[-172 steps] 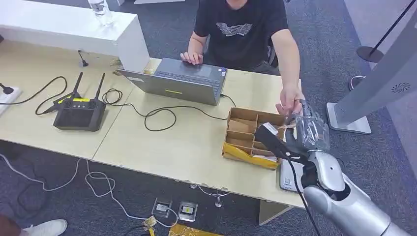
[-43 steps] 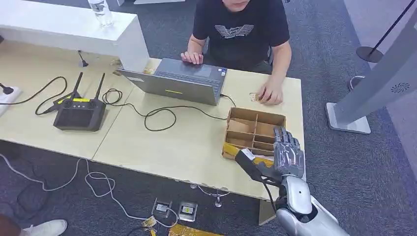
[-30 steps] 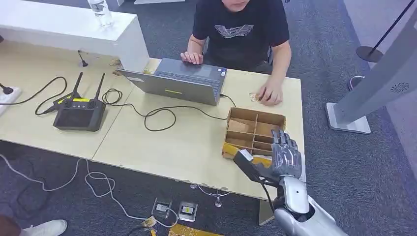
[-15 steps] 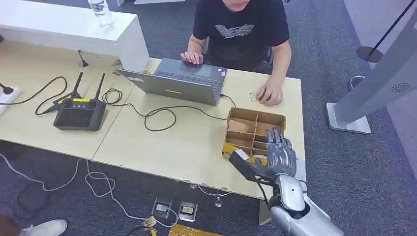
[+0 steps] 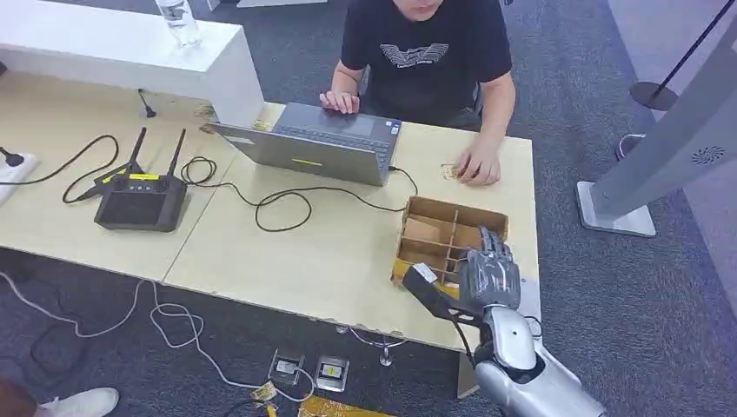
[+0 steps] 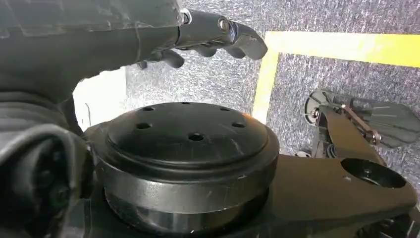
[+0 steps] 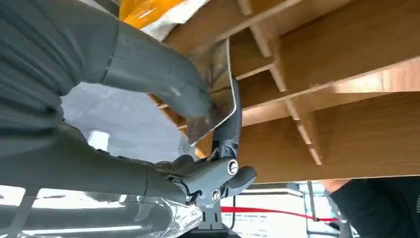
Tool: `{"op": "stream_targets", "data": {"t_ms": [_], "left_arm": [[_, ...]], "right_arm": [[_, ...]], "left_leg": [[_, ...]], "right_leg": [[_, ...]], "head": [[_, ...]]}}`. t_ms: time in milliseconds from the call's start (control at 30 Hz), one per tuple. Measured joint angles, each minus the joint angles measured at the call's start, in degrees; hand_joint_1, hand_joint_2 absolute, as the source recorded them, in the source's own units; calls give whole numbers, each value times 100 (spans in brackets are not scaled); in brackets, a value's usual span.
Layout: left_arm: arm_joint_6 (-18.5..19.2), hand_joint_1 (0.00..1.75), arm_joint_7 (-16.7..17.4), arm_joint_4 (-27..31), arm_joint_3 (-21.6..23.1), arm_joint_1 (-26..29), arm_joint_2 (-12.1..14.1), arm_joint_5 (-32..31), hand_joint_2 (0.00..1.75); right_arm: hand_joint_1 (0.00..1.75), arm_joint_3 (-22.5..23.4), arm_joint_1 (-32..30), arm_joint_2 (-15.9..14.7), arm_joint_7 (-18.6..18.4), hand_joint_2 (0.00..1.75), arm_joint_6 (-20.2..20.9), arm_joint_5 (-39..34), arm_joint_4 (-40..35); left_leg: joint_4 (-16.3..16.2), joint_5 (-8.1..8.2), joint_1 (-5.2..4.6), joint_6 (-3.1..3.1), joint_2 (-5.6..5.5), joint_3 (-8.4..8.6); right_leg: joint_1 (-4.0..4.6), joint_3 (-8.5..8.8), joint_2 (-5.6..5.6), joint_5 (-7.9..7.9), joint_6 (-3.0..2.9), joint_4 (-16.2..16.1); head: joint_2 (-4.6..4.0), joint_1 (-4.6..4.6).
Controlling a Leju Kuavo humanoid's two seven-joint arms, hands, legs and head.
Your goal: Pass the card to the sensor for recognition and then transmit it.
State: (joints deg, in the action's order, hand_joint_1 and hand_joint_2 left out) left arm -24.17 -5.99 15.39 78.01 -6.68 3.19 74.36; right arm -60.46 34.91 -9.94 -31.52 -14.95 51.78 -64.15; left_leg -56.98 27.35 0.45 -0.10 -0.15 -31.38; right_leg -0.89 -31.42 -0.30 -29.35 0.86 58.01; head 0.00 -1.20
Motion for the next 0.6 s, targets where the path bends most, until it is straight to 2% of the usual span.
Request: {"op": "stream_targets", "data": {"t_ms": [367,600], "left_arm": [[-13,0,15,-2,0,5,7,0,0],[-7,0,15,-2,0,6,22,0,0]], "right_arm": [[175,-68,26,105,94,175,-63,7,177],[175,-85,54,120,41,175,-378,308,225]], "left_leg": [[0,0,0,0,0,1],[0,0,0,0,0,0]], "right_leg": [[0,1,1,0,0,0],[0,0,1,0,0,0]], "head": [[0,0],[0,2]]}}
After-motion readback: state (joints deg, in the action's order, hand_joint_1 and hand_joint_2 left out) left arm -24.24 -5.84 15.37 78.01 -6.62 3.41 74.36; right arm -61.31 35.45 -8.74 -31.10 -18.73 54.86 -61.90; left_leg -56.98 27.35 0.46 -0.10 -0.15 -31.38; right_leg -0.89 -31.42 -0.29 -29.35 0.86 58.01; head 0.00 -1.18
